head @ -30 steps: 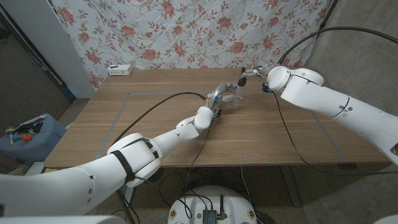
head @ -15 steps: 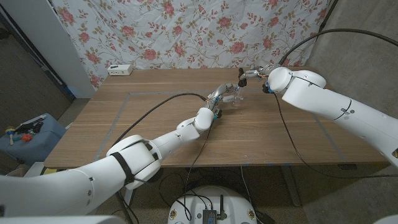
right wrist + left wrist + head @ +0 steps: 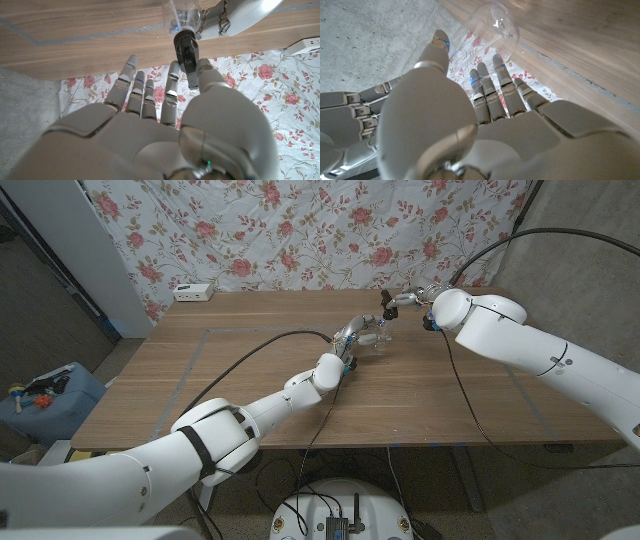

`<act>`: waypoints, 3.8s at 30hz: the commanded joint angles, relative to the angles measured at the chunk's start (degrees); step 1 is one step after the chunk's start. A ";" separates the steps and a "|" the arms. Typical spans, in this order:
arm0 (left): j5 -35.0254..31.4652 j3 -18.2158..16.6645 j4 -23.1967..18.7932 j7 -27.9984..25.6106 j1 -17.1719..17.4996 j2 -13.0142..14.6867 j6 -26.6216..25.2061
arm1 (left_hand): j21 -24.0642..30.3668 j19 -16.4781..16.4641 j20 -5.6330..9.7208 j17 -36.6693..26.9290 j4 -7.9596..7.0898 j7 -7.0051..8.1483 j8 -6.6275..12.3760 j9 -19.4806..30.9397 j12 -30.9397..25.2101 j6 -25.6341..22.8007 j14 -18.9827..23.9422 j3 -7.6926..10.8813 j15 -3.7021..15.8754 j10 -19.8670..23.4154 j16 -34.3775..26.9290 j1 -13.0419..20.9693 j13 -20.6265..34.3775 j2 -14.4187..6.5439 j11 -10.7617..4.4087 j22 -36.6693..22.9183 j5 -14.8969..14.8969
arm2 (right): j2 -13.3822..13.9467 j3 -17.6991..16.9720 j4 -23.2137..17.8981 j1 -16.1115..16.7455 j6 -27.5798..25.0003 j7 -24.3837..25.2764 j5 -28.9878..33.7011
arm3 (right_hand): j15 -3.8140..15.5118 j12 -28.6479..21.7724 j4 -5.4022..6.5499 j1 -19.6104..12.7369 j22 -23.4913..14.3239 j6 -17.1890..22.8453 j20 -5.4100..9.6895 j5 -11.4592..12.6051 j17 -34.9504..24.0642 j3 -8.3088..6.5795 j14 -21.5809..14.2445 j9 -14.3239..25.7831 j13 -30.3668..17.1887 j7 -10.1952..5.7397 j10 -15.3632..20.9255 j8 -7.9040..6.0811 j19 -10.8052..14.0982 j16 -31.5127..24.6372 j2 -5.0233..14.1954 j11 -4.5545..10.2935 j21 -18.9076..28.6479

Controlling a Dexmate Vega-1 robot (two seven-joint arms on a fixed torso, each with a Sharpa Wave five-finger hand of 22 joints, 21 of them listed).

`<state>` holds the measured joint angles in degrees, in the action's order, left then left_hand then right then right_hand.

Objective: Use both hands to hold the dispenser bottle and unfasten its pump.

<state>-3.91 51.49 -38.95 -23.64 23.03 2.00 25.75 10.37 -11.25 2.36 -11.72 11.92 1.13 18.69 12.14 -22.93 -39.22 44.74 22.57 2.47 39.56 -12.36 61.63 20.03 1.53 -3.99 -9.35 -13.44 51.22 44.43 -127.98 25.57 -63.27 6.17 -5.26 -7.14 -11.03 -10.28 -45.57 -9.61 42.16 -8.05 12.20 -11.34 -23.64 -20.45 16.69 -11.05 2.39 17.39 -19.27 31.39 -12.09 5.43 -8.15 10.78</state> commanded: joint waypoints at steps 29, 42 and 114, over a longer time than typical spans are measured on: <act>1.42 1.11 9.04 0.08 -3.56 -3.66 3.54 | 0.02 -0.36 3.79 -0.05 -3.03 2.06 0.31 0.14 -0.05 -10.42 3.39 3.72 6.80 8.60 -0.18 -6.47 10.44 -7.73 -6.00 0.00 -0.19 | -0.06 -1.42 1.78 0.88 3.24 -1.66 0.53 | 1.72 0.04 0.75 -3.68 -0.22 -1.09 1.62 -1.13 -0.71 -0.60 0.24 -1.06 -0.38 -2.04 -0.07 1.44 -0.36 -0.47 -0.47 1.34 0.05; 1.66 1.34 8.55 -0.27 -3.38 -3.40 3.18 | 0.01 -0.34 3.82 -0.06 -2.97 1.97 0.24 0.15 0.05 -10.42 3.35 3.73 6.77 8.59 -0.16 -6.51 10.54 -7.74 -6.04 0.00 -0.19 | 0.35 -2.28 2.16 1.32 5.51 -2.85 0.31 | 0.94 0.41 1.35 -2.64 -0.24 -4.21 1.21 -1.54 -0.91 0.51 1.74 -1.42 -0.44 -1.44 -1.79 3.07 -1.66 -0.11 -1.02 0.75 -0.15; 0.82 1.23 8.49 -0.97 -3.15 -3.00 5.08 | 0.04 -0.44 3.64 -0.10 -2.80 2.10 0.13 0.18 0.39 -10.91 3.67 3.68 6.90 9.22 -0.21 -6.62 10.83 -7.63 -5.86 0.00 -0.13 | 5.44 -1.29 7.92 -0.85 21.62 -25.38 19.79 | -4.39 0.29 1.59 1.86 -0.11 -18.22 -3.63 -1.57 -0.06 5.85 18.52 -2.26 -0.60 -4.64 -17.10 7.05 -13.54 1.48 -7.72 0.42 -0.31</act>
<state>-3.10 52.37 -32.46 -24.04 20.45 -0.34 29.29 10.36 -11.24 2.36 -11.57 12.23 1.13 18.51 12.14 -22.25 -39.22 44.95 22.88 2.27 39.70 -12.36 61.63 20.03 1.53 -3.86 -9.35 -13.45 57.30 44.52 -121.85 23.61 -43.64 -17.09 11.74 -11.47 -10.42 -8.40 -43.10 -9.60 23.34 -11.98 10.42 -11.45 -17.63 -2.21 14.26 -11.32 -2.27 0.39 -11.87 17.84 -10.14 -2.22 -7.17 10.12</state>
